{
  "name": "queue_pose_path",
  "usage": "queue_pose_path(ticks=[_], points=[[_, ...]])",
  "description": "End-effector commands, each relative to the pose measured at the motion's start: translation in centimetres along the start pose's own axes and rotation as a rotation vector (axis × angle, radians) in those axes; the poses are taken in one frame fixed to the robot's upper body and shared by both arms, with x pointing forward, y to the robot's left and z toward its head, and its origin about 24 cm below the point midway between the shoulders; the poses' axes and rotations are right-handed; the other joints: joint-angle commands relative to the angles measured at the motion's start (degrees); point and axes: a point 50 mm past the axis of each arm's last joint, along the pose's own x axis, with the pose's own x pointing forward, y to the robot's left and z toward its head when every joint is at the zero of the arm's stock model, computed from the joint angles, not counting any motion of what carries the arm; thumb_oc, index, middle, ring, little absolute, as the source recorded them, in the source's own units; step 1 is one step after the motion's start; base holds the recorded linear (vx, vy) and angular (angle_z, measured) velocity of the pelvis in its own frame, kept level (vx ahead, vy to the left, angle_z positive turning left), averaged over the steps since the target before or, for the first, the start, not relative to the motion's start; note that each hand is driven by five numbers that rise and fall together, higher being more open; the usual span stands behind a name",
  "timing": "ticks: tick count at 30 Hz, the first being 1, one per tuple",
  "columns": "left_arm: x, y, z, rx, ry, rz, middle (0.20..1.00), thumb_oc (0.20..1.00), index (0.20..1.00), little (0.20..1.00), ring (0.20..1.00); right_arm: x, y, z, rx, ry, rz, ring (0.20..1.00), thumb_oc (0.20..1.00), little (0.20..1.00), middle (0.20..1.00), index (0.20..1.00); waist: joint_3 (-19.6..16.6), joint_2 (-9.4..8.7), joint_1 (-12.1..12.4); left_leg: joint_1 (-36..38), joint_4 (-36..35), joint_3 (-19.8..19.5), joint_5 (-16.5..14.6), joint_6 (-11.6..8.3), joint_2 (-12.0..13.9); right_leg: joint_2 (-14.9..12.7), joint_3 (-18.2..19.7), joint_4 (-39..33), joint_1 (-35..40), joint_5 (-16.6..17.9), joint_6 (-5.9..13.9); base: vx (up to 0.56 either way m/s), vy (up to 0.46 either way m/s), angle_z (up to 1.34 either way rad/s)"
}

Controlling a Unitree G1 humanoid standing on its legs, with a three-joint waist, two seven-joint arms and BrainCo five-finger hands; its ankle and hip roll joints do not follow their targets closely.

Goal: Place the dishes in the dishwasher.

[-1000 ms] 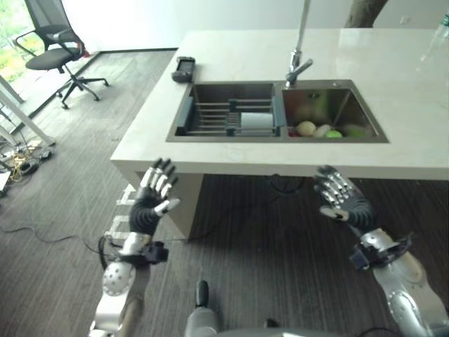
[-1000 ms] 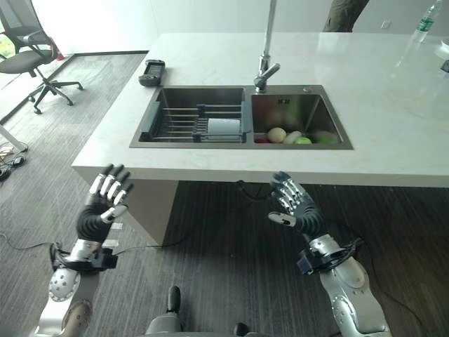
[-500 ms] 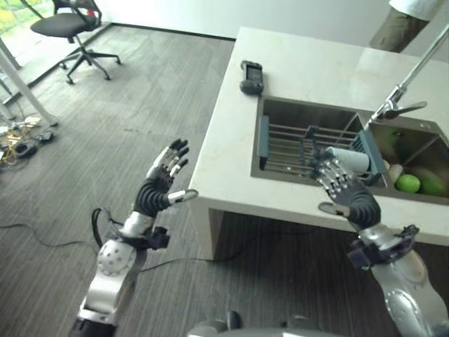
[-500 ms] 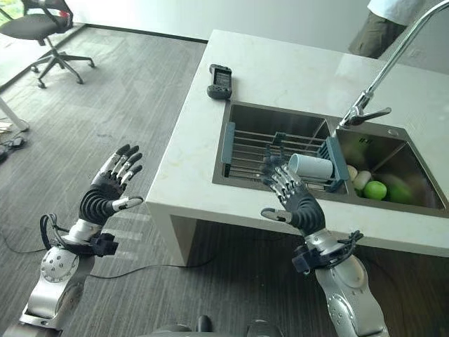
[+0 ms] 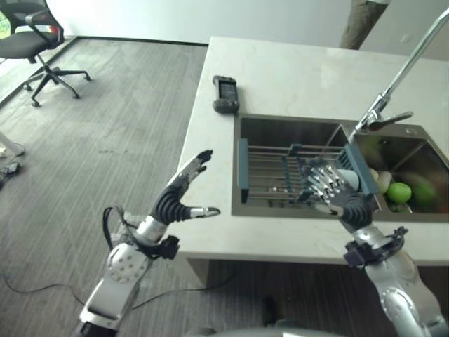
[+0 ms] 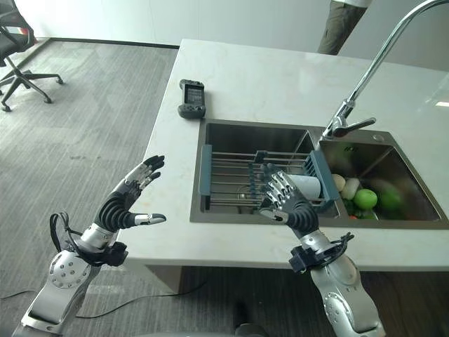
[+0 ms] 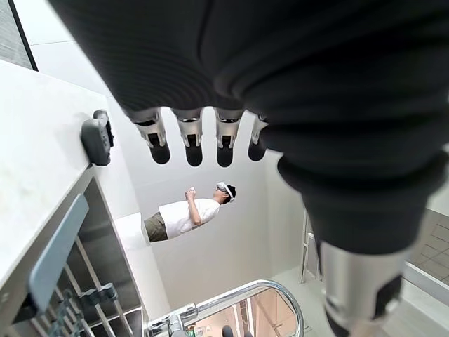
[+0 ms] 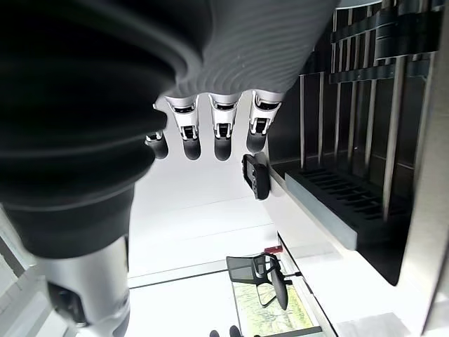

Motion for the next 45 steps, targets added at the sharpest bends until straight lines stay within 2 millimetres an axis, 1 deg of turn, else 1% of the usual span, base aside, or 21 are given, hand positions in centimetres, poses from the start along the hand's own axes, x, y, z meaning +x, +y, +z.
queue_pose_path(ticks=[1, 5, 6, 10, 14, 16, 18, 19, 20, 22, 24, 26, 29, 31, 33, 36, 39, 40, 42, 43, 45], points=[[0.9, 0.5, 2.1, -0.014, -0.157, 0.033, 1.000, 1.000, 1.000, 1.000, 1.000, 0.2, 0.0, 2.8, -0.032, -0.141, 0.015, 1.000, 1.000, 1.000, 1.000, 1.000, -1.52, 0.45, -1.44, 2.92, -0.41, -0.74, 4.64, 0.62, 1.52, 0.57, 1.26, -1.70, 0.04, 2.25, 1.15, 0.11, -0.343, -0.33], [0.9, 0.2, 2.1, -0.047, -0.170, 0.039, 1.000, 1.000, 1.000, 1.000, 1.000, 0.0, -0.3, 2.9, -0.050, -0.145, -0.012, 1.000, 1.000, 1.000, 1.000, 1.000, -0.99, 0.56, -2.02, -0.37, 5.27, -0.21, 5.62, 0.50, 0.81, 1.53, 0.87, -1.70, 1.10, 1.25, -0.13, 0.09, -0.203, -0.05], [0.7, -0.1, 1.9, -0.065, -0.165, 0.049, 1.000, 1.000, 1.000, 1.000, 1.000, 0.2, -0.3, 2.8, -0.056, -0.142, -0.030, 1.000, 1.000, 1.000, 1.000, 1.000, -0.74, 0.79, -1.19, -0.89, 1.46, -2.84, 3.26, 2.15, -2.84, 1.44, 0.83, -1.70, 1.05, 1.48, 0.47, 0.16, -0.078, 0.06], [0.9, -0.2, 1.9, -0.080, -0.193, 0.079, 1.000, 1.000, 1.000, 1.000, 1.000, 0.9, 0.2, 2.7, -0.070, -0.168, -0.030, 1.000, 1.000, 1.000, 1.000, 1.000, 0.32, 1.86, 0.27, -2.37, -5.01, -6.80, 7.13, 3.55, -6.44, 2.72, 1.70, -1.70, 0.68, 1.46, 0.74, 0.07, 0.026, -0.04], [1.6, -0.4, 2.1, -0.084, -0.219, 0.075, 1.000, 1.000, 1.000, 1.000, 1.000, 1.9, 0.3, 2.7, -0.072, -0.185, -0.039, 1.000, 1.000, 1.000, 1.000, 1.000, 0.28, 1.85, 0.61, -2.38, -5.62, -6.09, 6.69, 4.07, -6.90, 2.24, 0.01, -1.38, -0.06, 1.58, 1.08, -0.04, 0.157, -0.10], [2.0, -0.7, 2.1, -0.090, -0.224, 0.057, 1.000, 1.000, 1.000, 1.000, 1.000, 2.0, 0.6, 2.8, -0.061, -0.189, -0.022, 1.000, 1.000, 1.000, 1.000, 1.000, 0.29, 1.61, 0.35, -1.92, -5.62, -3.73, 6.33, 4.34, -6.46, 1.55, -2.00, 1.08, -0.22, 0.66, 1.50, 0.01, 0.257, -0.27], [1.8, -1.0, 2.1, -0.096, -0.225, 0.036, 1.000, 1.000, 1.000, 1.000, 1.000, 1.5, 0.7, 2.7, -0.038, -0.190, -0.011, 1.000, 1.000, 1.000, 1.000, 1.000, 0.51, 1.52, 0.23, -1.58, -5.06, -3.81, 6.56, 4.98, -6.29, 2.60, -0.84, 8.37, -1.19, -2.87, 0.77, 0.02, 0.162, -0.41], [1.8, -1.2, 2.3, -0.091, -0.240, 0.022, 1.000, 1.000, 1.000, 1.000, 1.000, 1.3, 0.8, 2.7, -0.013, -0.205, -0.006, 1.000, 1.000, 1.000, 1.000, 1.000, 1.00, 0.91, 0.35, -2.16, -3.11, -4.00, 6.09, 5.77, -6.51, 2.68, -0.82, 13.74, -2.45, -3.01, 0.90, -0.03, 0.059, -0.60], [2.0, -1.3, 2.3, -0.078, -0.246, 0.019, 1.000, 1.000, 1.000, 1.000, 1.000, 1.4, 1.1, 2.4, 0.011, -0.211, 0.000, 1.000, 1.000, 1.000, 1.000, 1.000, 1.24, 0.39, 0.63, -2.46, -2.29, -4.14, 5.60, 6.23, -6.66, 1.47, -1.32, 15.80, -3.55, -2.17, 1.51, -0.02, 0.002, -0.63], [2.5, -1.1, 2.4, -0.041, -0.246, 0.033, 1.000, 1.000, 1.000, 1.000, 1.000, 1.7, 1.8, 1.8, 0.018, -0.214, 0.019, 1.000, 1.000, 1.000, 1.000, 1.000, 1.41, -0.15, 1.21, -2.05, -2.49, -4.01, 5.20, 6.22, -6.48, -1.69, -2.31, 12.68, -3.18, -0.52, 2.14, 0.03, -0.143, -0.42], [3.0, -0.5, 2.9, -0.056, -0.262, 0.055, 1.000, 1.000, 1.000, 1.000, 1.000, 1.7, 2.2, 2.1, 0.010, -0.227, 0.042, 1.000, 1.000, 1.000, 1.000, 1.000, 1.11, -0.16, 1.11, -1.16, -3.05, -4.98, 4.36, 5.73, -5.52, -5.38, 1.20, 6.97, -2.71, 3.12, 3.33, 0.09, -0.311, -0.19], [3.3, 0.0, 3.3, -0.066, -0.286, 0.063, 1.000, 1.000, 1.000, 1.000, 1.000, 1.8, 2.2, 2.5, 0.002, -0.243, 0.029, 1.000, 1.000, 1.000, 1.000, 1.000, 0.87, -0.20, 0.81, -0.33, -3.37, -6.02, 3.50, 5.19, -4.13, -7.06, 4.66, 3.83, -2.15, 5.04, 4.26, 0.10, -0.423, -0.02], [3.7, 0.0, 3.9, -0.061, -0.327, 0.060, 1.000, 1.000, 1.000, 1.000, 1.000, 2.0, 2.2, 2.8, 0.000, -0.256, 0.012, 1.000, 1.000, 1.000, 1.000, 1.000, 0.70, -1.01, 0.85, -1.03, -2.83, -7.00, 3.39, 4.22, -2.53, -6.75, 5.94, 1.64, -1.12, 4.35, 4.95, 0.01, -0.424, 0.46], [3.7, -0.2, 4.1, -0.053, -0.337, 0.072, 1.000, 1.000, 1.000, 1.000, 1.000, 2.2, 2.2, 2.9, -0.021, -0.249, 0.018, 1.000, 1.000, 1.000, 1.000, 1.000, 0.40, -1.62, 1.44, -1.17, -3.15, -6.91, 3.54, 3.20, -1.03, -6.28, 3.99, -1.22, 0.74, 3.73, 5.58, 0.00, -0.501, 0.68], [3.6, 0.0, 3.9, -0.080, -0.320, 0.112, 1.000, 1.000, 1.000, 1.000, 1.000, 2.5, 2.1, 3.4, -0.020, -0.242, 0.035, 1.000, 1.000, 1.000, 1.000, 1.000, -0.06, -1.65, 1.87, -0.24, -5.13, -4.96, 4.90, 0.94, 2.81, -3.95, 2.98, -1.70, 1.21, 1.88, 4.83, 0.00, -0.562, 0.13], [3.3, 0.1, 3.5, -0.127, -0.291, 0.152, 1.000, 1.000, 1.000, 1.000, 1.000, 2.7, 2.2, 3.7, -0.051, -0.231, 0.080, 1.000, 1.000, 1.000, 1.000, 1.000, 0.35, -1.94, 2.15, -1.74, -3.27, -3.10, 6.44, -0.67, 4.90, -1.61, 1.96, -1.70, 1.77, 0.92, 2.58, -0.04, -0.361, -0.23], [3.1, 0.1, 3.0, -0.129, -0.258, 0.167, 1.000, 1.000, 1.000, 1.000, 1.000, 2.0, 1.8, 3.6, -0.058, -0.205, 0.087, 1.000, 1.000, 1.000, 1.000, 1.000, 0.69, -2.11, 1.29, -3.89, 2.28, 1.75, 5.45, -0.81, 4.03, -1.52, -0.97, -1.70, 2.75, 0.42, 1.46, -0.03, -0.173, -0.02], [2.8, 0.3, 2.3, -0.109, -0.214, 0.183, 1.000, 1.000, 1.000, 1.000, 1.000, 1.6, 1.5, 3.5, -0.077, -0.203, 0.072, 1.000, 1.000, 1.000, 1.000, 1.000, 0.77, -1.35, 1.51, -4.55, 1.21, 1.26, 5.23, 0.34, 0.44, -1.46, -3.03, -1.70, 3.25, 0.11, 1.51, 0.02, -0.021, 0.48], [2.7, 0.2, 2.0, -0.096, -0.193, 0.175, 1.000, 1.000, 1.000, 1.000, 1.000, 1.7, 1.6, 3.5, -0.083, -0.214, 0.063, 1.000, 1.000, 1.000, 1.000, 1.000, 0.90, -0.73, 1.49, -4.51, -1.22, 1.92, 6.87, 0.26, 0.30, -1.46, -4.02, -1.70, 3.54, 0.09, 1.69, 0.05, 0.078, 0.69], [2.9, 0.1, 1.0, -0.050, -0.124, 0.149, 1.000, 1.000, 1.000, 1.000, 1.000, 2.0, 1.9, 3.4, -0.079, -0.231, 0.049, 1.000, 1.000, 1.000, 1.000, 1.000, 0.54, 0.25, 1.03, -2.48, -5.50, -0.63, 8.26, 0.79, -0.22, -1.28, -3.22, -1.70, 3.96, -0.08, 1.70, 0.09, 0.140, 0.51], [2.9, 0.2, 0.3, -0.010, -0.062, 0.149, 1.000, 1.000, 1.000, 1.000, 1.000, 2.2, 1.8, 3.5, -0.070, -0.236, 0.043, 1.000, 1.000, 1.000, 1.000, 1.000, -0.11, 0.78, 0.91, -2.40, -5.62, -1.97, 7.70, 1.15, -0.71, -1.35, -2.65, -1.70, 4.22, -0.26, 1.97, 0.10, 0.130, 0.17]])
